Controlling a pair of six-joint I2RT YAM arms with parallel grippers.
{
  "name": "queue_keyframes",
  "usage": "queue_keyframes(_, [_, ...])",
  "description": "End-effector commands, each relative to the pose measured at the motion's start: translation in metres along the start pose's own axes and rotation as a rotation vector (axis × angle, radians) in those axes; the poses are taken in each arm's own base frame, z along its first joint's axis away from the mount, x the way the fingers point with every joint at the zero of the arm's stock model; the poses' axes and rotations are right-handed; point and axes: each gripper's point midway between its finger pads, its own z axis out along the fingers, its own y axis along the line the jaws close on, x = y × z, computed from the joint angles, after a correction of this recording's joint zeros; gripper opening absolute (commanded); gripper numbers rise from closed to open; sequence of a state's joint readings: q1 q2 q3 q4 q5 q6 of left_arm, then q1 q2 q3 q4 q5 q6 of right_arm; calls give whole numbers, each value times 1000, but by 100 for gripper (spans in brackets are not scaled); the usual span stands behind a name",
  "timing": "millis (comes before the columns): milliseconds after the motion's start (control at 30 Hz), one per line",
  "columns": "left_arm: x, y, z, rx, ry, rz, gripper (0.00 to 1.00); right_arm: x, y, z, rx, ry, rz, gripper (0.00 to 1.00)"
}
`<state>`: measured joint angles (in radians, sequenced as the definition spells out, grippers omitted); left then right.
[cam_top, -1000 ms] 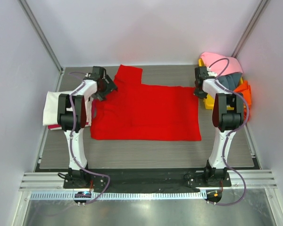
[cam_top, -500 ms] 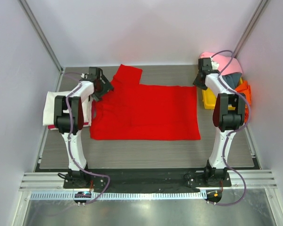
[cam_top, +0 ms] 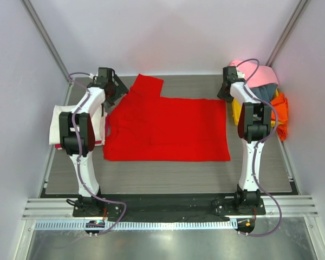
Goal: Fold and stack the t-shirts
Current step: Fold the tshirt
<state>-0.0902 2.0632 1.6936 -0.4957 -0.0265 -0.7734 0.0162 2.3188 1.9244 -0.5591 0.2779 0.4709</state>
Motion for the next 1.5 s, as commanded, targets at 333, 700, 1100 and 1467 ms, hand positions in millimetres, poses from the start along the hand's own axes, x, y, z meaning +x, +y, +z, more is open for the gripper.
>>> queue_keyframes(333, [-61,-31,29,56,-132,13,93,-2,1,9,42,-4,-24,33])
queue_keyframes(700, [-79,-72,87,240,-143,5,88,-12,17,-17,-35,-18,-25,3])
queue_keyframes(1100, [-71,-88,131,444,-64,-15,74,-11,29,-41,-131,-3,-32,1])
queue_keyframes(1467, [-45,-91,135,505,44,-13,52,-23,27,-66,-148,-43,-14,1])
